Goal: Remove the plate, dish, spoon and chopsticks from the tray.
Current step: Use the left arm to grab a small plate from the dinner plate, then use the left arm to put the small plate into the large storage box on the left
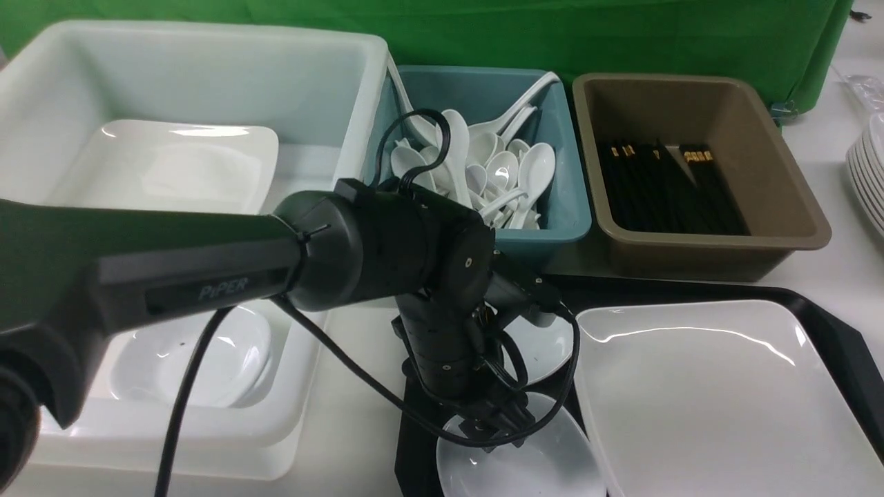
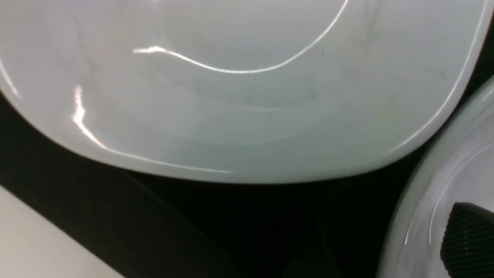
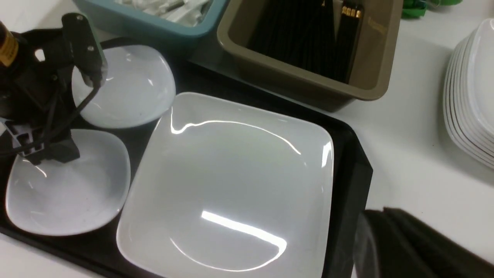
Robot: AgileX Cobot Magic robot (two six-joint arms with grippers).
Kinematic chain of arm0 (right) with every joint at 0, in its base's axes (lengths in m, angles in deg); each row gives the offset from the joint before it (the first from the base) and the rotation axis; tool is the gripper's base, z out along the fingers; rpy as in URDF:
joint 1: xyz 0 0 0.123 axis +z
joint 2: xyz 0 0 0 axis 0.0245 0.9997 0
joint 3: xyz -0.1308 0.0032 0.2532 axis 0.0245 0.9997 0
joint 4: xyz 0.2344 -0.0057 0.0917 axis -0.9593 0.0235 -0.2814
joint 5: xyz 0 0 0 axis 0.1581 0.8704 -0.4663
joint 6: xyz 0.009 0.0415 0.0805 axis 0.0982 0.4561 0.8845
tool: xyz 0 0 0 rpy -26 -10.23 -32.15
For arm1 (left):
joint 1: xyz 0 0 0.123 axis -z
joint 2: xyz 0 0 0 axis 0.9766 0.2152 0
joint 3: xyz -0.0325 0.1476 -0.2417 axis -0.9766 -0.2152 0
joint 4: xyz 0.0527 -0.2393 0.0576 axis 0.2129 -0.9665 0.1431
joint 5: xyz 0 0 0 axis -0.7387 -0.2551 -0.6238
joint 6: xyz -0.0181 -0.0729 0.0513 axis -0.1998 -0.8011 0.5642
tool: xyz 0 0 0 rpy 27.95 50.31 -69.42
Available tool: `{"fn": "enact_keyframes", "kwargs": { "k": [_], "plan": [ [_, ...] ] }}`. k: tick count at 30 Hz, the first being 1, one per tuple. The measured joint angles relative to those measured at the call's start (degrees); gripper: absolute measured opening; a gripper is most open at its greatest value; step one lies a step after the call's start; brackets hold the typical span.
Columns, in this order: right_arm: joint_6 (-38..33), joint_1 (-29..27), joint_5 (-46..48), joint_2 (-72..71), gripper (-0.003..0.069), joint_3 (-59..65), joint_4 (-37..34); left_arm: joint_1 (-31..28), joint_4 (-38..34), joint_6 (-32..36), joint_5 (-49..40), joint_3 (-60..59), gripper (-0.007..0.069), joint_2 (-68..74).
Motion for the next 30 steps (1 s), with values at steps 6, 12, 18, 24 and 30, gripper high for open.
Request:
{"fn": "enact_keyframes", "kwargs": {
  "k": [6,12,18,24,30],
  "plan": [
    [0.00,0.00,-0.91,0.00,0.0021,0.00,0.00,0.00,-0.92,0.00,-2.44,0.00,0.0207,0.07],
    [0.05,0.00,-1.28,0.00,0.0021,0.00,0.00,-0.05,-2.41,-0.08,-4.43,0.16,0.0139,-0.19],
    [0.05,0.00,-1.33,0.00,0.0021,0.00,0.00,-0.05,-2.19,-0.14,-6.65,0.16,0.0118,-1.77],
    [0.05,0.00,-1.33,0.00,0.0021,0.00,0.00,-0.05,-1.38,-0.46,-7.14,0.16,0.0036,-6.71],
    [0.05,0.00,-2.65,0.00,0.0021,0.00,0.00,-0.05,0.10,-0.92,-6.95,0.11,0.0017,-12.23]
  ]
}}
